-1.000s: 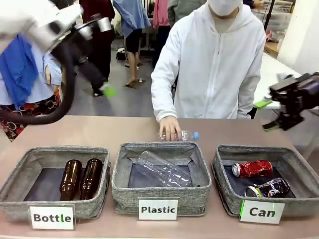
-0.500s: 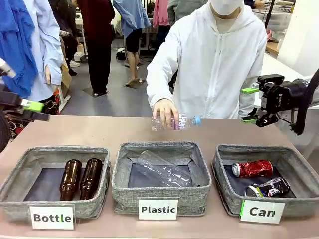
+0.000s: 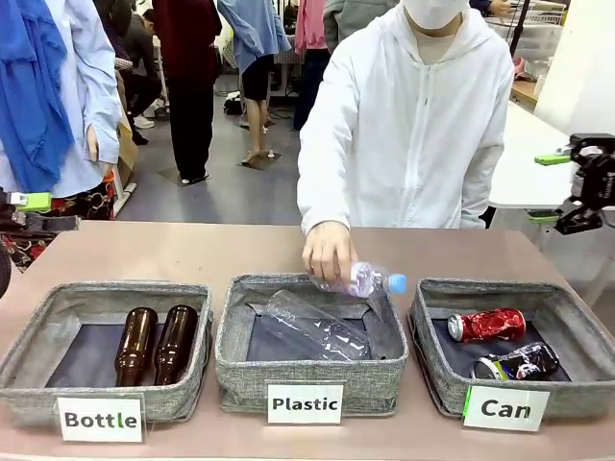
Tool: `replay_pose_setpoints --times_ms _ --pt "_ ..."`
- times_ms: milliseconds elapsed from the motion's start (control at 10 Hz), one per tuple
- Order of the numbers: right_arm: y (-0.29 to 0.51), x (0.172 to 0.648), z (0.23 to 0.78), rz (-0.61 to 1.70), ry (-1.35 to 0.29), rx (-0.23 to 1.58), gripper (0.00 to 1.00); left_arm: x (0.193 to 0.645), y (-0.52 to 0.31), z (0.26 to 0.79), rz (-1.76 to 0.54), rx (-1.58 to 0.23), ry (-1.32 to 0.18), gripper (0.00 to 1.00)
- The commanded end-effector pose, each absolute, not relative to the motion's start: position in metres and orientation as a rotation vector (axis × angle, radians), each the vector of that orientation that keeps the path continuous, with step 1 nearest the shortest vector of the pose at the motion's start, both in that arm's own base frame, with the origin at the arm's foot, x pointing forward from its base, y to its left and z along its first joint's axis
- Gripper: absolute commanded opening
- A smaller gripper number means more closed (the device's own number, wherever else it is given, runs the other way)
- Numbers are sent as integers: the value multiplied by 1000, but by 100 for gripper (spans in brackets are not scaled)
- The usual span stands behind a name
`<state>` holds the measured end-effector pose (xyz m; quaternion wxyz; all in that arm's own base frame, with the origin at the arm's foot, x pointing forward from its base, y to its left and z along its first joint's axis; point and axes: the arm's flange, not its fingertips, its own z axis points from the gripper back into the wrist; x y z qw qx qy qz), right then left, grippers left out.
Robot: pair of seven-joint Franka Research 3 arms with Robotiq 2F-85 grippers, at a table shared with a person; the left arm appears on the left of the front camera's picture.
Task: Sort the can waste into the basket.
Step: Pick up the can waste from the table and place it in the right Fabric basket.
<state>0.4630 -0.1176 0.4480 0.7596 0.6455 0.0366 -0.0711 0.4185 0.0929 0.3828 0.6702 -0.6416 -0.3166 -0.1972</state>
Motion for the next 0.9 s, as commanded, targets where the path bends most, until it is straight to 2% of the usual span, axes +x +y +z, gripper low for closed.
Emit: replay_pose_setpoints --times_ms 0,800 --pt "-102 466 445 -134 108 1407 100 420 91 383 -425 -1435 -693 100" --pt "-102 466 445 -134 108 1407 100 420 91 383 -425 -1435 -693 100"
